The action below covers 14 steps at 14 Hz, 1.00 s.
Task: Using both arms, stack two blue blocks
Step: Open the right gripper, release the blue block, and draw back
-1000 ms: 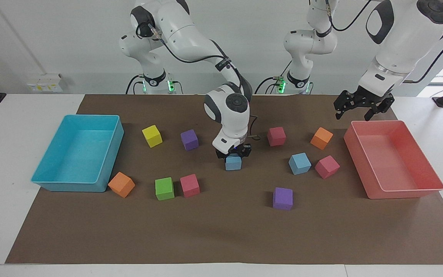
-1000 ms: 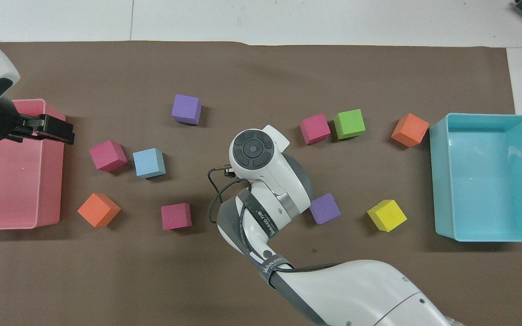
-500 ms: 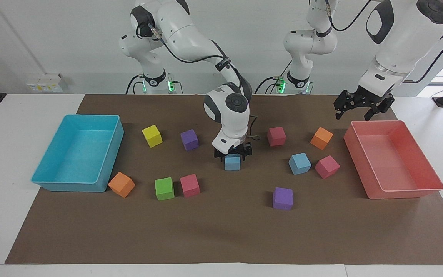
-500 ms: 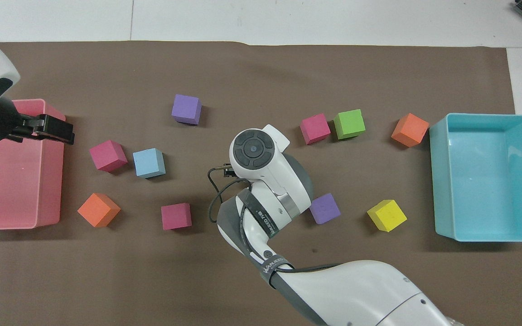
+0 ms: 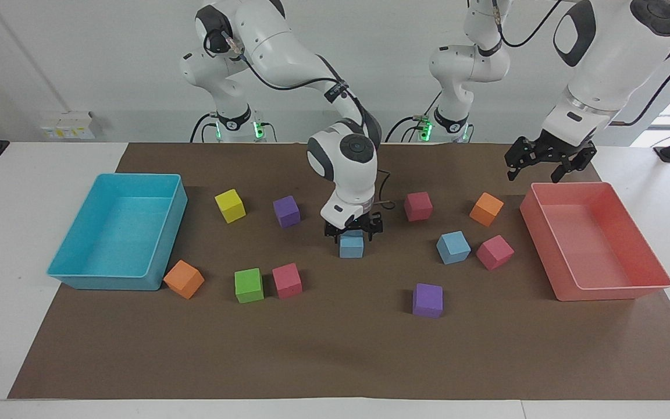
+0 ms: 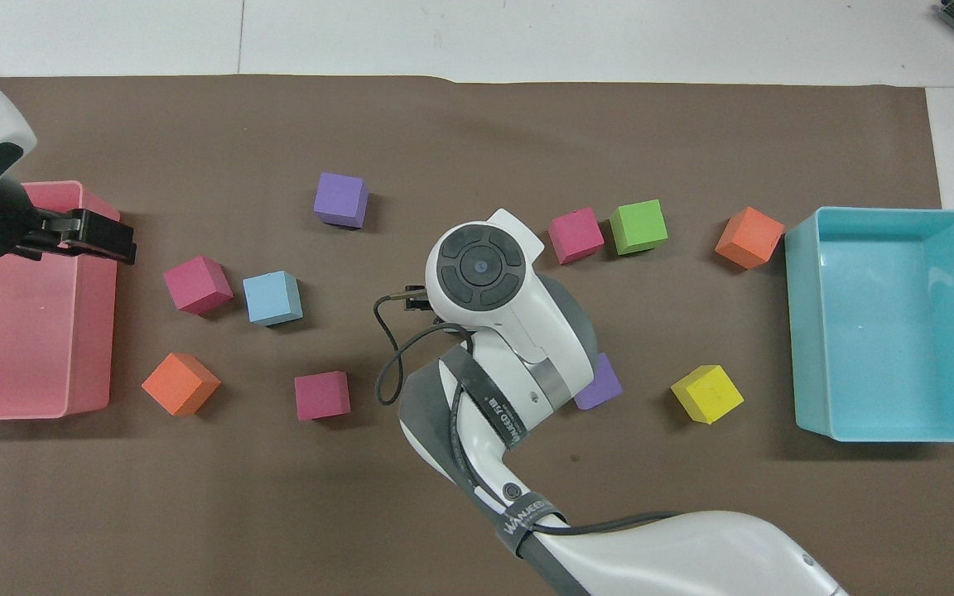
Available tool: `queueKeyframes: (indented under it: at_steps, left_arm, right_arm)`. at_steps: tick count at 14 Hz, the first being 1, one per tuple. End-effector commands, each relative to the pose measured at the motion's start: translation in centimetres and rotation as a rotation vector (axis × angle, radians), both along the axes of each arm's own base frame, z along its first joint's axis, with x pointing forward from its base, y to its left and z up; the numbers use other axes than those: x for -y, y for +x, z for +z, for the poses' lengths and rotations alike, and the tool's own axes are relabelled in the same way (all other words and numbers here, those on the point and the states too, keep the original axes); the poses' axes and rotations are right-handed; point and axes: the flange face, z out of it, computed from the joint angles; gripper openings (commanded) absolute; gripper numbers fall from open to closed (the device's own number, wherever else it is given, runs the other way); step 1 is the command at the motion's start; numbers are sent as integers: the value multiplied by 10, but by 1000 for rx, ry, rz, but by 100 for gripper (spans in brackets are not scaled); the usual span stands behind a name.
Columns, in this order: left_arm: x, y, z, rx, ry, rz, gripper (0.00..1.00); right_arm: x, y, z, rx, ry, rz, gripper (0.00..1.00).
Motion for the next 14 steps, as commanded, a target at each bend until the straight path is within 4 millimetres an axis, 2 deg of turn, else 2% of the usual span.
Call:
queueKeyframes:
  at_steps: [1, 4, 6, 8, 11, 14]
  left_arm:
    - [-4, 1, 4, -8, 4, -3, 100]
    - [-4, 1, 5, -6, 4, -3, 100]
    - [-4, 1, 4, -8, 4, -3, 100]
    - [-4, 1, 4, -8, 4, -3, 100]
    - [-4, 1, 4, -8, 4, -3, 100]
    - [-4, 1, 4, -8, 4, -3, 100]
  right_arm:
    - [32, 4, 36, 25, 11, -18, 100]
    - [60, 0, 68, 7, 55, -62, 100]
    - [73, 4, 76, -34, 135, -103, 100]
    - [82, 11, 76, -51, 209, -100, 100]
    - [117, 17, 60, -101, 363, -17, 100]
    - [150, 21, 46, -98, 491, -79, 100]
